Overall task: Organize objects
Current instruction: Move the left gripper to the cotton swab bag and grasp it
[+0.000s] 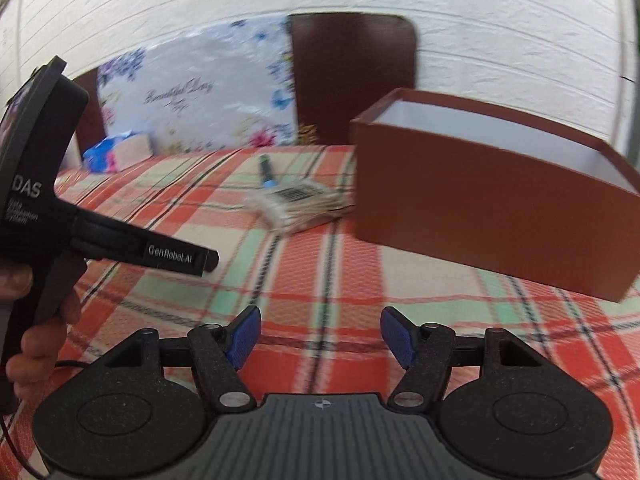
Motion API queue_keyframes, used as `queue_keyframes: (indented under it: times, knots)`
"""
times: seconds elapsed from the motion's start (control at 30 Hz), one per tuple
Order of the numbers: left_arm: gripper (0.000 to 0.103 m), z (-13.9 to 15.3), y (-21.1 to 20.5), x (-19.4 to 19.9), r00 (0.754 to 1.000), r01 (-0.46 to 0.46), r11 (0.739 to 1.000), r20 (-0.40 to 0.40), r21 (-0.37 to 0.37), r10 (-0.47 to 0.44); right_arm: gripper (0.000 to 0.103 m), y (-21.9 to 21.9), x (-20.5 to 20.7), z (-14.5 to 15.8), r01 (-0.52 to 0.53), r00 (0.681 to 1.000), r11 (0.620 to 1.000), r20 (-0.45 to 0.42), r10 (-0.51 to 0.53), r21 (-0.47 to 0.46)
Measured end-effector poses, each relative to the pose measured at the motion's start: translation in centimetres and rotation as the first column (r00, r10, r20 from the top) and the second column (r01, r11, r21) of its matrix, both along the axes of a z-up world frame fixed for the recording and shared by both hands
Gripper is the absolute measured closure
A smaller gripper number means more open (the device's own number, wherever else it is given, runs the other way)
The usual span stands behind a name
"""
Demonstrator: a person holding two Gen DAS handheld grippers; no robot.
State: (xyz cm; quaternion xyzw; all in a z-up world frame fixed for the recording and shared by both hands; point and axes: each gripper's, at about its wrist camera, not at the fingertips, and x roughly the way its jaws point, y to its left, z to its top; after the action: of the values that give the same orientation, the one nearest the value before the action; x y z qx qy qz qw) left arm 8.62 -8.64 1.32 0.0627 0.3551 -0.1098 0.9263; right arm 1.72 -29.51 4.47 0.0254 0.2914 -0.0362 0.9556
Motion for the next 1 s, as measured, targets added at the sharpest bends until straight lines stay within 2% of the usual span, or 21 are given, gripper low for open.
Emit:
queue_keyframes:
  times: [0.13,0.23,0.37,0.47,0.5,0.53,0.57,0.6,0.63,0.73,0.87,0.97,1.0]
  knots:
    - [0.038,-0.8,3.5,1.0,0.996,-0.072,0.997,0.061,-0.002,0.072,0.038,1.2,3.7,-0.3,-0.042,0.999,0.999,-0.013,0.042,0.016]
    - [0.039,-1.2,5.9,1.4,0.992,-0.081,0.992,0.086,-0.093,0.089,0.037,2.1,7.1,-0.3,-0.035,0.999,0.999,0.003,0.035,-0.034]
    - [0.039,-1.4,7.8,1.5,0.99,-0.081,0.972,0.092,-0.22,0.103,0.037,3.4,11.0,-0.4,-0.03,0.998,0.984,0.046,0.039,-0.175]
    - [0.037,-1.5,7.7,1.5,0.99,-0.075,0.971,0.1,-0.228,0.1,0.037,3.8,13.8,-1.2,-0.042,0.999,0.95,0.017,0.05,-0.309]
    - [0.036,-1.5,7.5,1.4,0.99,-0.073,0.973,0.104,-0.219,0.097,0.043,3.7,14.5,-1.5,-0.051,0.999,0.946,0.0,0.053,-0.322]
    - [0.036,-1.6,7.4,1.4,0.99,-0.07,0.975,0.107,-0.213,0.094,0.056,3.4,14.5,-1.5,-0.051,0.998,0.938,0.007,0.057,-0.344]
    - [0.036,-1.6,7.3,1.4,0.99,-0.067,0.976,0.109,-0.209,0.091,0.059,3.5,14.5,-1.4,-0.061,0.998,0.929,0.002,0.066,-0.365]
    - [0.035,-1.6,7.3,1.4,0.99,-0.065,0.976,0.11,-0.209,0.09,0.068,3.5,14.2,-1.3,-0.078,0.996,0.925,0.001,0.085,-0.373]
    - [0.035,-1.7,7.5,1.3,0.99,-0.065,0.975,0.11,-0.212,0.09,0.073,3.6,13.5,-1.3,-0.089,0.995,0.919,0.004,0.098,-0.384]
    - [0.035,-1.7,7.5,1.3,0.99,-0.064,0.975,0.11,-0.212,0.088,0.079,4.8,10.1,-1.6,-0.148,0.986,0.883,0.003,0.167,-0.446]
    - [0.034,-1.4,7.1,1.1,0.992,-0.05,0.981,0.102,-0.187,0.07,0.079,6.0,4.3,-1.8,-0.252,0.96,0.835,-0.018,0.279,-0.49]
    - [0.034,-0.8,6.9,0.8,0.997,-0.017,0.978,0.07,-0.209,0.032,0.077,5.5,0.6,-1.6,-0.308,0.948,0.849,-0.06,0.313,-0.429]
    - [0.034,-0.5,6.9,0.7,0.999,-0.005,0.969,0.045,-0.247,0.016,0.069,5.0,-0.3,-1.3,-0.299,0.951,0.864,-0.05,0.306,-0.404]
